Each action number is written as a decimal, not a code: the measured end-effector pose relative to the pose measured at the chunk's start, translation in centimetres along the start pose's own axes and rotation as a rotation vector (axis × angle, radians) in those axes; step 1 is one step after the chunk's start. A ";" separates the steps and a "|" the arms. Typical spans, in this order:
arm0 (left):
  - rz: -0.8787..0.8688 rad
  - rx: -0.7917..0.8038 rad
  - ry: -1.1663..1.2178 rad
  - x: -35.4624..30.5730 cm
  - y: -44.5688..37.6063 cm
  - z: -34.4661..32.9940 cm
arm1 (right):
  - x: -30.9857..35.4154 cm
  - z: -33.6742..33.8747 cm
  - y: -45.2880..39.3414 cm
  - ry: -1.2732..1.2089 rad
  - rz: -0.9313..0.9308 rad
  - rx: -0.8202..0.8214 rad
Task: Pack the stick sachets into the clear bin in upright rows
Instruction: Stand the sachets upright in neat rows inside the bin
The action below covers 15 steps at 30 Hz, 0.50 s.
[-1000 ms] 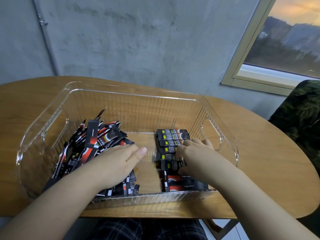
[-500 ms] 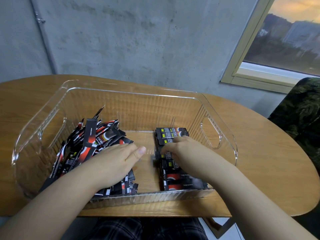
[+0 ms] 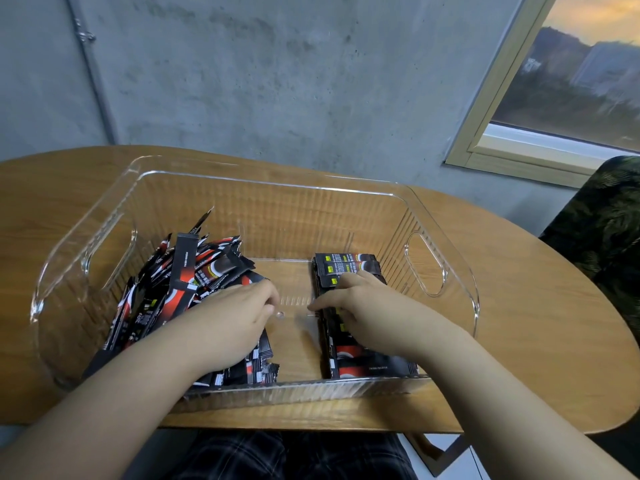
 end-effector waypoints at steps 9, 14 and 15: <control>0.076 -0.061 0.025 0.8 -0.5 -0.4 | 4.7 -0.9 -1.2 -0.248 0.101 0.193; 0.100 -0.079 0.066 0.9 -0.8 -0.6 | 6.2 -1.2 -2.3 -0.220 0.125 0.224; 0.091 -0.077 0.053 0.9 -0.7 -0.5 | 6.3 -1.2 -2.4 -0.214 0.137 0.223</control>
Point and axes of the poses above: each hand's wrist, its own y-axis away from the middle knuckle, its own z-axis out of the back of the hand, x = y × z, the point moved 1 cm from there along -y, towards the middle knuckle, and after that the axes turned 11 degrees about x, right-handed, at the moved point
